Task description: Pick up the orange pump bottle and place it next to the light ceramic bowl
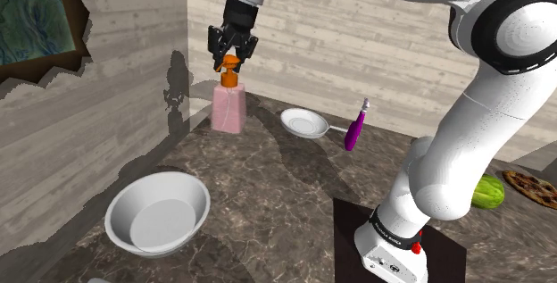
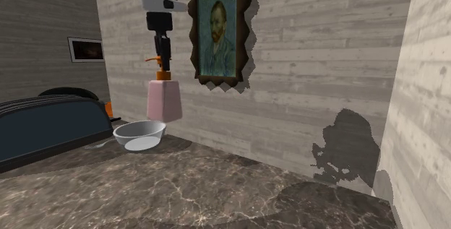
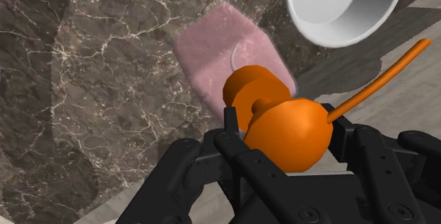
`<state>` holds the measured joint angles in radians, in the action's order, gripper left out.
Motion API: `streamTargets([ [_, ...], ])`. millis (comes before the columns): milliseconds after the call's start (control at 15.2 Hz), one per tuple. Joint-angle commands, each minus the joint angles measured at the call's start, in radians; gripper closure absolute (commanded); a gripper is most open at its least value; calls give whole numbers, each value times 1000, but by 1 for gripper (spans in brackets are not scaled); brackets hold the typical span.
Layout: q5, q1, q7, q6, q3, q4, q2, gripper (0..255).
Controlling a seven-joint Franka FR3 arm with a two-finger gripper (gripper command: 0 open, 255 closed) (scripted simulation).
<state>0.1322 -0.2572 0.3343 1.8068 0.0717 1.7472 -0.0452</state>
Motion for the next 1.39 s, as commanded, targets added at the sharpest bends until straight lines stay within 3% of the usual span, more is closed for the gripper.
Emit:
streamTargets([
  [0,1,0,-4,27,0,29,-2,255],
  [1320,14,-3,-36,291,4,268,24,255],
])
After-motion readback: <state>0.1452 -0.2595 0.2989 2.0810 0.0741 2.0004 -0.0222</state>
